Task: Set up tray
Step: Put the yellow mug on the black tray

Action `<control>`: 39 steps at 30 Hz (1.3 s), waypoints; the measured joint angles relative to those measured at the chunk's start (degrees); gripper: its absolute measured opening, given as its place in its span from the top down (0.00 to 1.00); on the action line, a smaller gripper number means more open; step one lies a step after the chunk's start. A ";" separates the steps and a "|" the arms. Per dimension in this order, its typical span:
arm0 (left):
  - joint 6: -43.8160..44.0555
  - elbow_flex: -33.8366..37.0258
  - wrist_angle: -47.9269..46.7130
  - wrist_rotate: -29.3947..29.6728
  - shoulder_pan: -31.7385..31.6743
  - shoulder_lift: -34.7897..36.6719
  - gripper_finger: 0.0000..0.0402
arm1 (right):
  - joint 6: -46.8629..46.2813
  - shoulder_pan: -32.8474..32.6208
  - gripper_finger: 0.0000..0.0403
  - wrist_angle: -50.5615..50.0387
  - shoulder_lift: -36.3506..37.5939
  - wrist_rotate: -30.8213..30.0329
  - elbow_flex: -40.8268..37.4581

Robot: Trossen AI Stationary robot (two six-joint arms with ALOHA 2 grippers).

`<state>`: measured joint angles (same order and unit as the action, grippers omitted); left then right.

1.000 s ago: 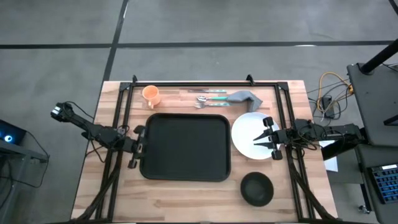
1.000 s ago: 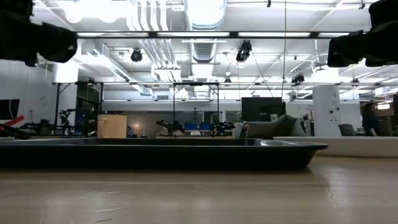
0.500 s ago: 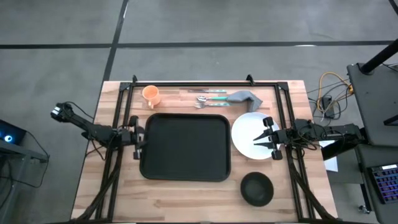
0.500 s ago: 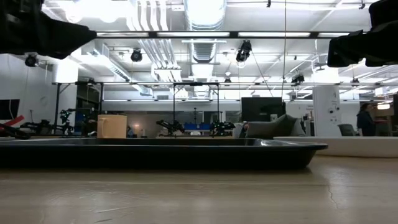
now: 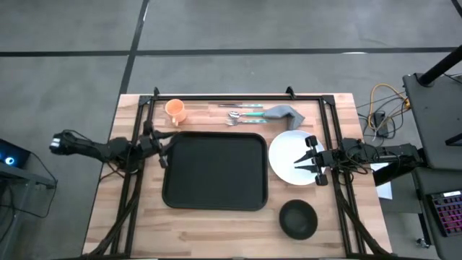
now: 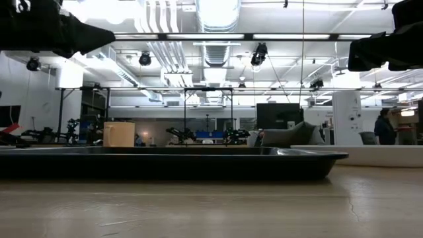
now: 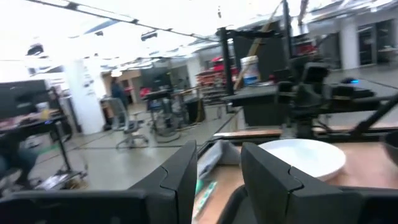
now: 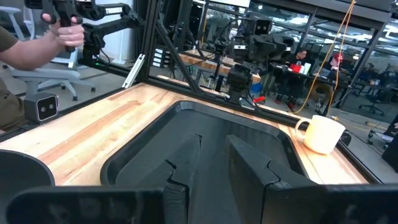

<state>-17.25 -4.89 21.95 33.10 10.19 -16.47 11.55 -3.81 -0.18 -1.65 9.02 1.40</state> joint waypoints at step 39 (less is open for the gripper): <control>17.61 -13.73 -30.01 -4.84 -28.92 -14.51 0.73 | 0.00 -0.02 0.83 -0.01 0.00 0.00 0.01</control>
<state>0.36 -18.61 -8.05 28.26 -18.73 -30.98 11.55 -3.84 -0.19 -1.65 9.02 1.41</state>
